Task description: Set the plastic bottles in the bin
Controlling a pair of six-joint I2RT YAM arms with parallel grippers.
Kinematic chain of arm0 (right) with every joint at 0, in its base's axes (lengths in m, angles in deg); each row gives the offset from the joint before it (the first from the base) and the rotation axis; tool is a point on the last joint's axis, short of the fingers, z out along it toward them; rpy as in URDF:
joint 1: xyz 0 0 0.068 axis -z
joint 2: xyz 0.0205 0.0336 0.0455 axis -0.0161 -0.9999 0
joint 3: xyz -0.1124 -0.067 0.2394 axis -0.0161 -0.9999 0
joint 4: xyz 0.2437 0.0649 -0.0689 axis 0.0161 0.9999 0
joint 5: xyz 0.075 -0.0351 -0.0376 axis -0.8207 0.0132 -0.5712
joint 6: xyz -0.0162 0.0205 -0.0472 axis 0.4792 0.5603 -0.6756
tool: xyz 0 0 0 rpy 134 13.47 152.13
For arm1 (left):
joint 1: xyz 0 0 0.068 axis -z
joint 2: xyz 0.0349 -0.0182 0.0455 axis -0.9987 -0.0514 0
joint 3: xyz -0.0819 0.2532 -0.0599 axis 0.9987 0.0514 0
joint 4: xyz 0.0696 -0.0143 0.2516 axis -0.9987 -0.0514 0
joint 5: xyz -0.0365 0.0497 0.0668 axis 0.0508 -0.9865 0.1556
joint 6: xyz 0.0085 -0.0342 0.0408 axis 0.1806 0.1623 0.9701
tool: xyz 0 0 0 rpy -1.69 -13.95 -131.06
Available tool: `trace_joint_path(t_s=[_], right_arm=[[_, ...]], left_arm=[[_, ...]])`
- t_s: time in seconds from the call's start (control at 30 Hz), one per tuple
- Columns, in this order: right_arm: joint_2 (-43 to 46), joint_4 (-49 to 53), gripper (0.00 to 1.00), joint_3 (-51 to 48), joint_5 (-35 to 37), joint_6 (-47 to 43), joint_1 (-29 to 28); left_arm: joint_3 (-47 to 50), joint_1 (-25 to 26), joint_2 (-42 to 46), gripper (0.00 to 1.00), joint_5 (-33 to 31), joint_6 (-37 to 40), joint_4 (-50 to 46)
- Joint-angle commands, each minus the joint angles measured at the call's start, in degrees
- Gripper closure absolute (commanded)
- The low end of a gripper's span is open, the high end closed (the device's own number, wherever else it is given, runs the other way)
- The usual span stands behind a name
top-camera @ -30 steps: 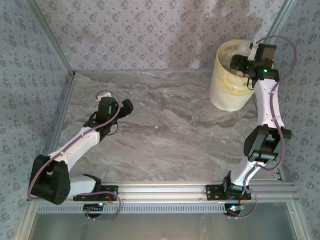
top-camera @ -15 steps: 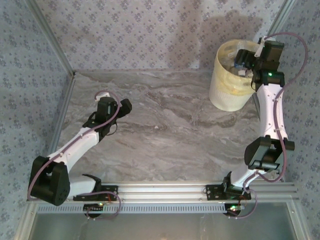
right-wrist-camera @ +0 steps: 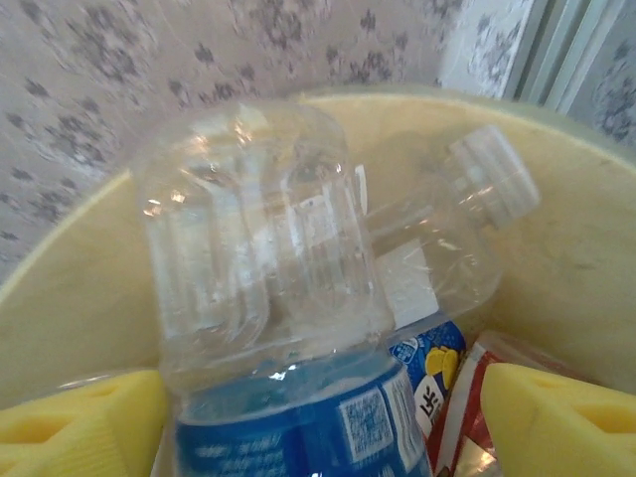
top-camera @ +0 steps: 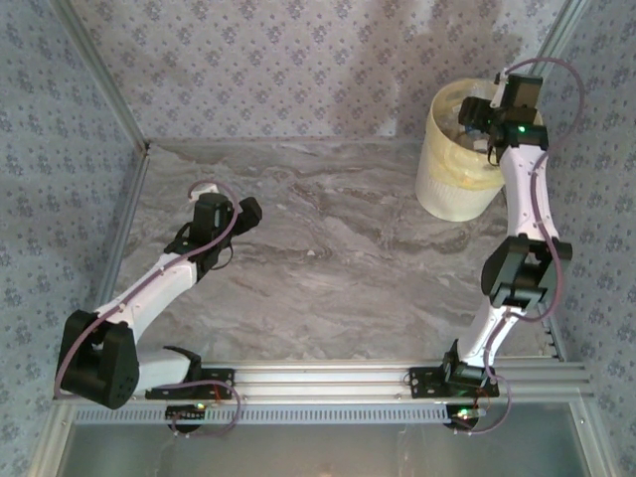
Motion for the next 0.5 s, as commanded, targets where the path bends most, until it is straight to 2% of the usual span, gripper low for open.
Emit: trace_joint_path(t_s=[0.0, 0.13, 0.23, 0.47], right_arm=[[-2.8, 5.2, 0.22, 5.4, 3.8, -3.4, -1.2], [-1.6, 7.2, 0.35, 7.2, 6.7, -6.8, -3.0], [1.7, 6.5, 0.4, 6.2, 4.0, -9.4, -3.0], [4.3, 7.9, 0.4, 3.9, -2.0, -18.6, -2.1]], left_arm=[[0.3, -0.3, 1.0, 0.02, -1.6, 0.1, -0.3], [0.1, -0.3, 1.0, 0.02, -1.7, 0.2, -0.8], [0.4, -0.4, 0.9, 0.02, -1.9, 0.2, -0.7], [0.0, -0.3, -0.2, 0.02, -1.0, 0.0, -0.1]])
